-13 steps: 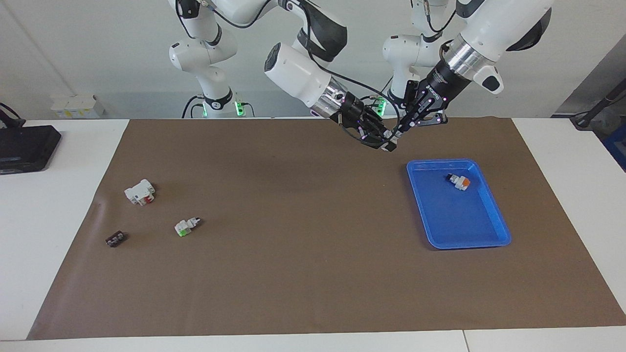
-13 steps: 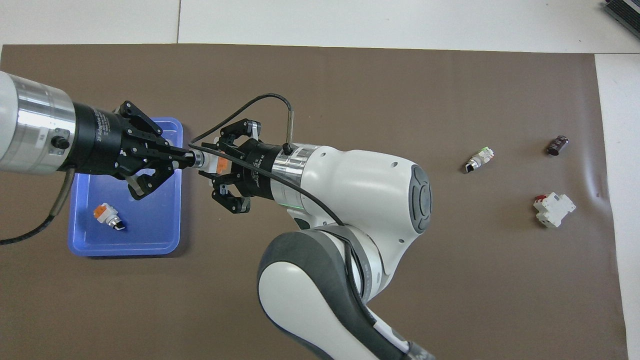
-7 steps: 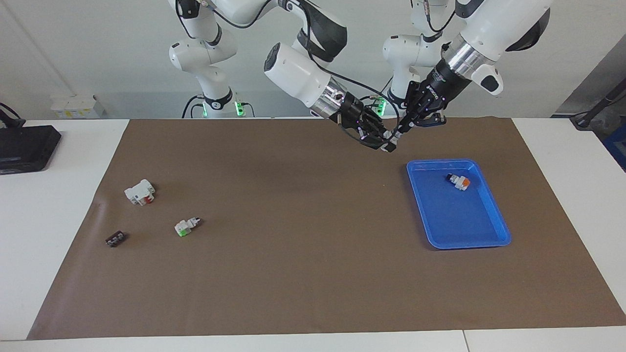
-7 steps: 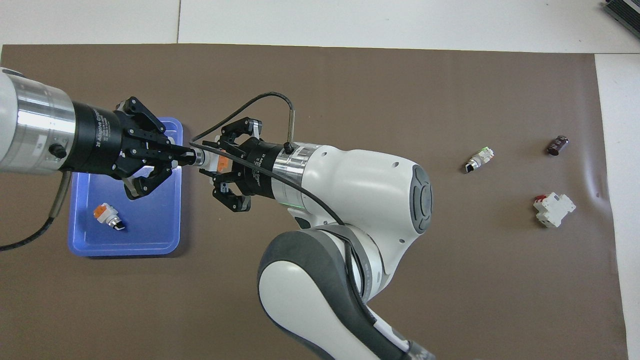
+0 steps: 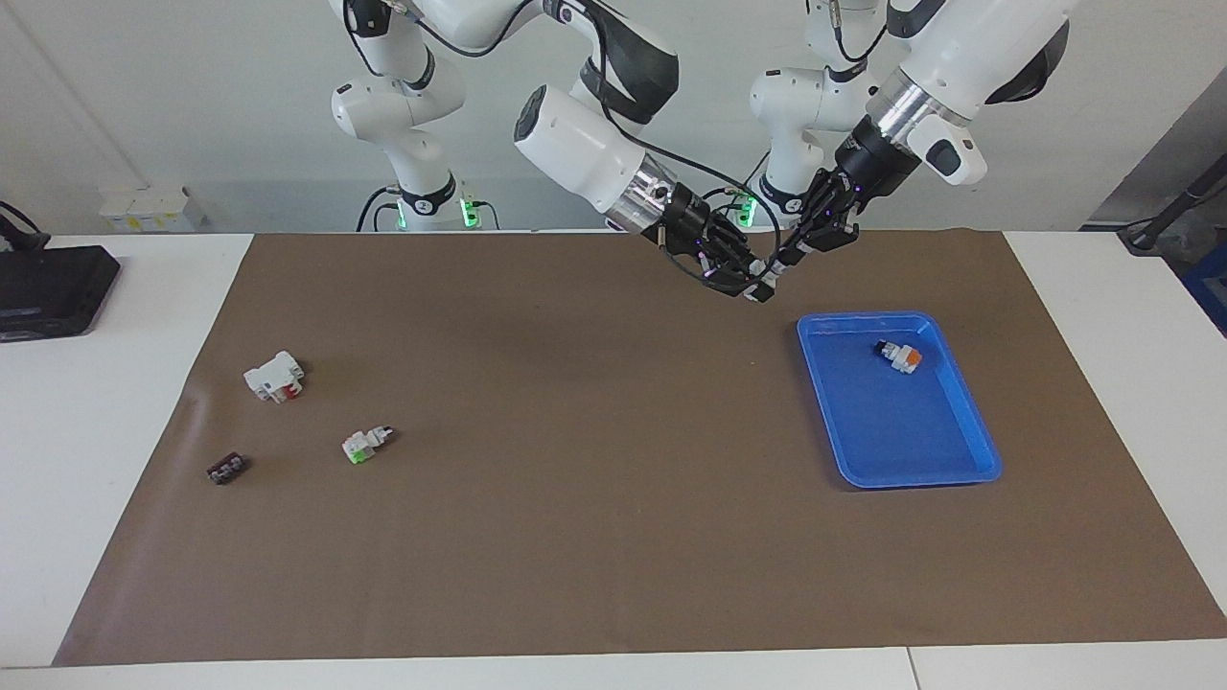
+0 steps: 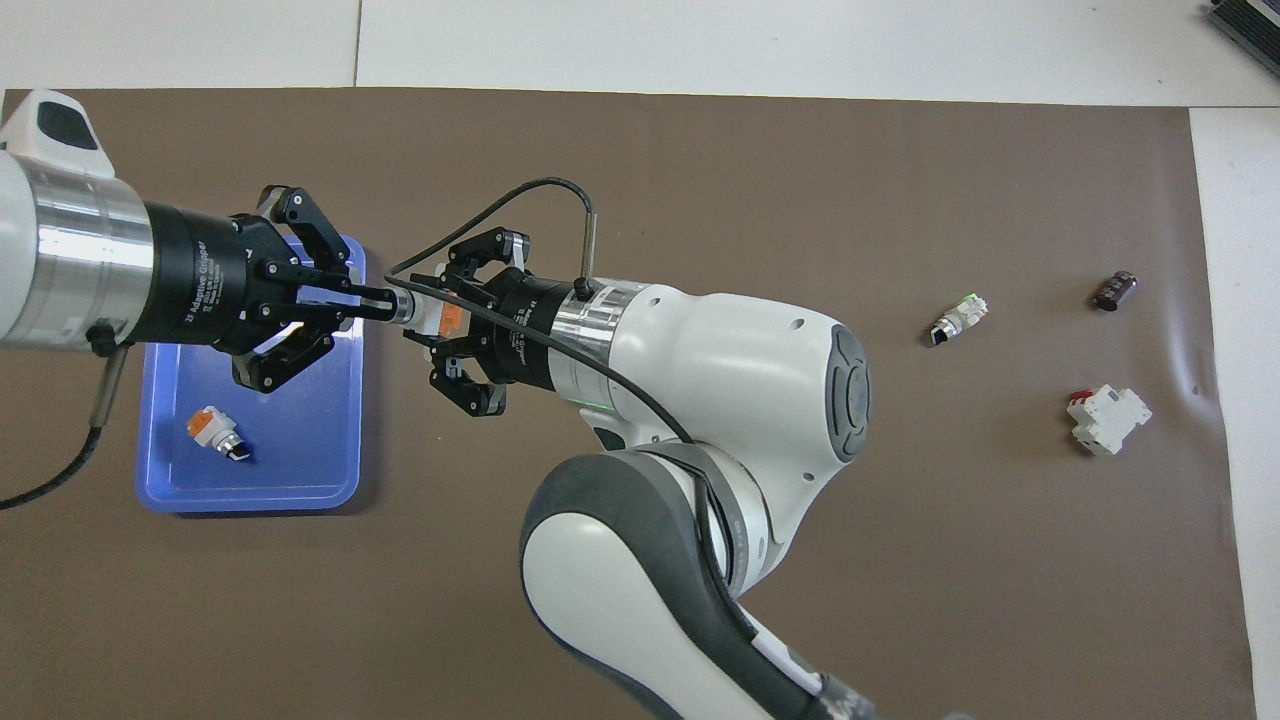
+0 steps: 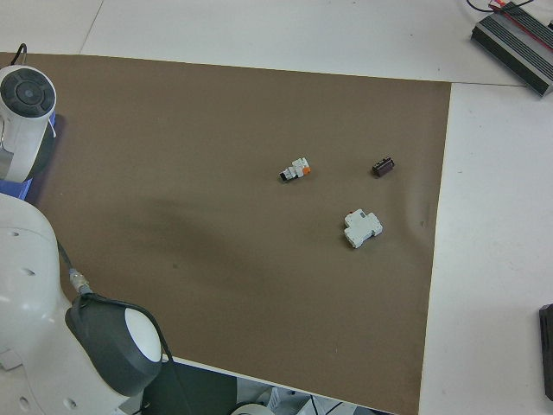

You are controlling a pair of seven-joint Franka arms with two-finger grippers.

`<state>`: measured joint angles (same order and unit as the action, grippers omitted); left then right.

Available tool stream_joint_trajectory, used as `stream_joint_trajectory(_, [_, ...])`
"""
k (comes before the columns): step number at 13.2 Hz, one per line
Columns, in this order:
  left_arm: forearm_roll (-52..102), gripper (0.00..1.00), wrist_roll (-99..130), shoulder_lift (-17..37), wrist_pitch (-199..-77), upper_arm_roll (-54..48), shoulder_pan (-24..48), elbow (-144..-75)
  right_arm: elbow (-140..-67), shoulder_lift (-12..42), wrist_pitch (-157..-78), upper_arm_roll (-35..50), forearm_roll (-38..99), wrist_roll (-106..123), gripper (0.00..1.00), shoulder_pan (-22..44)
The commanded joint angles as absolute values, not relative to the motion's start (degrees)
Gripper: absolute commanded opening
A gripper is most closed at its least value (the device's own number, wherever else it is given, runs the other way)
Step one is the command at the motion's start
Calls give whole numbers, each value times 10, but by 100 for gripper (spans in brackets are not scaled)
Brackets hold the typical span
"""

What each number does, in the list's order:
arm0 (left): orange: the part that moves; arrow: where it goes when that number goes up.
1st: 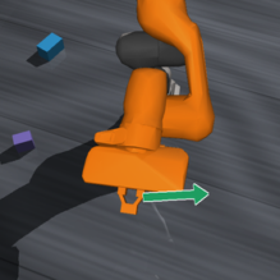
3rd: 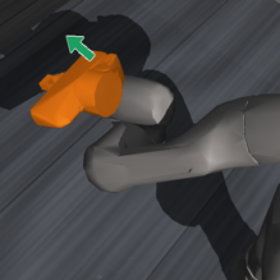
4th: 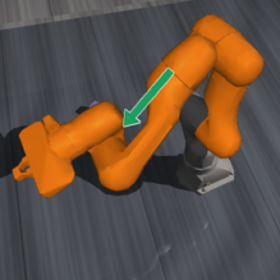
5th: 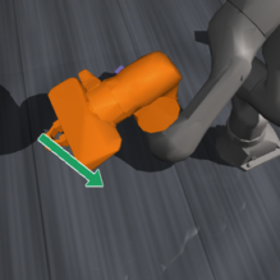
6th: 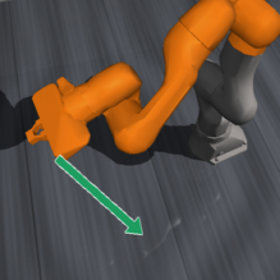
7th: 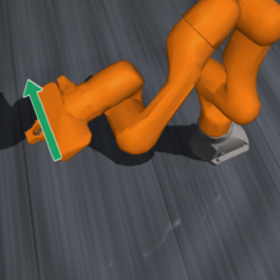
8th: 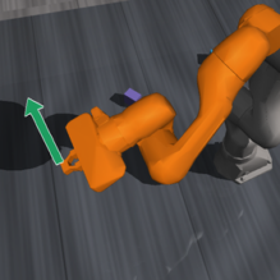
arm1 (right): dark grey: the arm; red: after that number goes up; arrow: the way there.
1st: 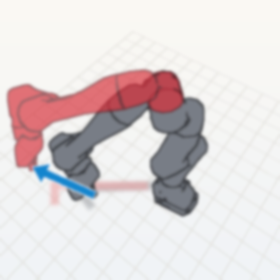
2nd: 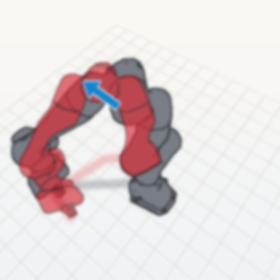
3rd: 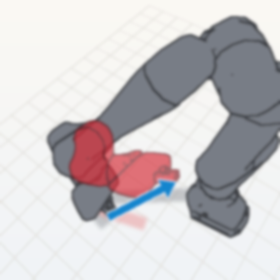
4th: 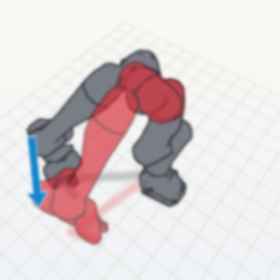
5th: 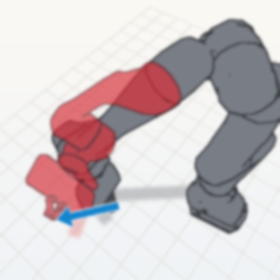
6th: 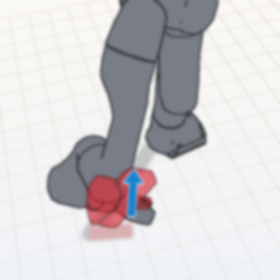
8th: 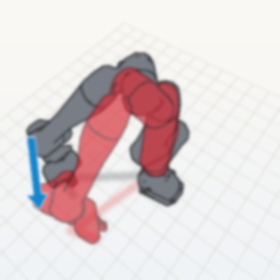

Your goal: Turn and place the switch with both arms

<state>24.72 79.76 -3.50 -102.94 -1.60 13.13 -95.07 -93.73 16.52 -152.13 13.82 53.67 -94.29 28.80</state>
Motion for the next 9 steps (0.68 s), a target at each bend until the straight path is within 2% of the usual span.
stream_joint_trajectory(1, [260, 0, 671, -45, -1059, -11, 133, -969, -936, 164, -1522, 144, 536, -928, 0, 286])
stream_joint_trajectory(9, [297, 0, 370, -46, -1058, -11, 136, -971, -936, 164, -1522, 144, 536, -928, 0, 286])
